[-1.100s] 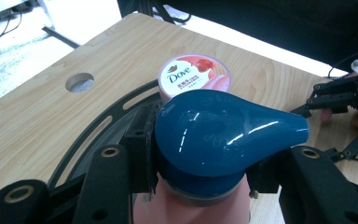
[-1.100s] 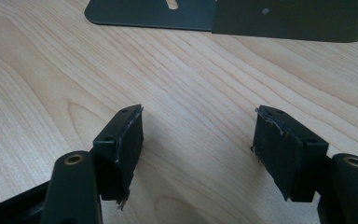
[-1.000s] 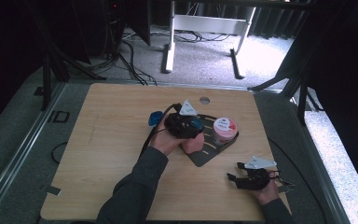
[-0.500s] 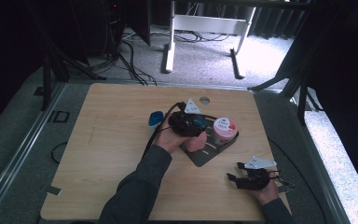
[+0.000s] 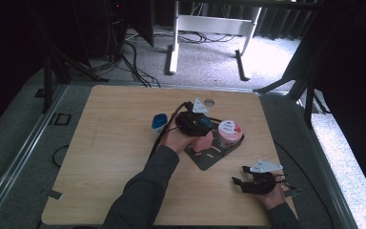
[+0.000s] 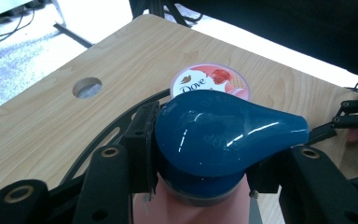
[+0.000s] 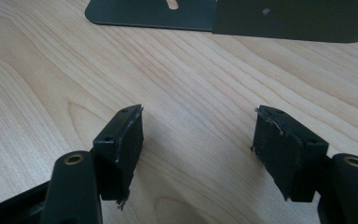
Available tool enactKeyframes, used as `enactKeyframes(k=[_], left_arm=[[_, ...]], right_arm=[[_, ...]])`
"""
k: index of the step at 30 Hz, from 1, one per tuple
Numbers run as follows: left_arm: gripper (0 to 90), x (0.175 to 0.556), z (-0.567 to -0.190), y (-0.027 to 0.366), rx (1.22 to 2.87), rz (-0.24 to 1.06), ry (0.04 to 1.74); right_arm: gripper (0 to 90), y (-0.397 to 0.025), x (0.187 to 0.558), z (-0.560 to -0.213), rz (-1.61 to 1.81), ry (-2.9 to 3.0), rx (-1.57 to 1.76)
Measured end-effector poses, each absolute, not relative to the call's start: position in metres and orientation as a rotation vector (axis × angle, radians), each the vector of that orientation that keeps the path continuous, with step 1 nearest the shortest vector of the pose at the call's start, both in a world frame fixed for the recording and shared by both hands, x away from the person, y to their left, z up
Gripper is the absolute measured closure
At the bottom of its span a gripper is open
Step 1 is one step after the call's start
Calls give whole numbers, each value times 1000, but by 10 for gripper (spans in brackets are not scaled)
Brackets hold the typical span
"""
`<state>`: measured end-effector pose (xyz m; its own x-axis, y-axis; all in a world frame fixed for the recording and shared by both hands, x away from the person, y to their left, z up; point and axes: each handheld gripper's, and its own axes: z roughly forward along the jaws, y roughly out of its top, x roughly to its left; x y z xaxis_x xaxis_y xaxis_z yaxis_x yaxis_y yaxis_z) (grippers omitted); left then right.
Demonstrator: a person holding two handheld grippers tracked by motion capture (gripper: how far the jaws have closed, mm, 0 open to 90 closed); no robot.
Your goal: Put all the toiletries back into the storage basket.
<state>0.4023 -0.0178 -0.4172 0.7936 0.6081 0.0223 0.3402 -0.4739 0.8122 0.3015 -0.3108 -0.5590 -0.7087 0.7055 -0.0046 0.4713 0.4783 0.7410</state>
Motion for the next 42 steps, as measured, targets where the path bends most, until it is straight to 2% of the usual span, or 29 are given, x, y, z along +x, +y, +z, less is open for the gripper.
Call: enactKeyframes(k=[42], left_arm=[[529,433,-425,-26,2104,457,812]], right_arm=[[329,-311,302,-559,1071,2421,992]])
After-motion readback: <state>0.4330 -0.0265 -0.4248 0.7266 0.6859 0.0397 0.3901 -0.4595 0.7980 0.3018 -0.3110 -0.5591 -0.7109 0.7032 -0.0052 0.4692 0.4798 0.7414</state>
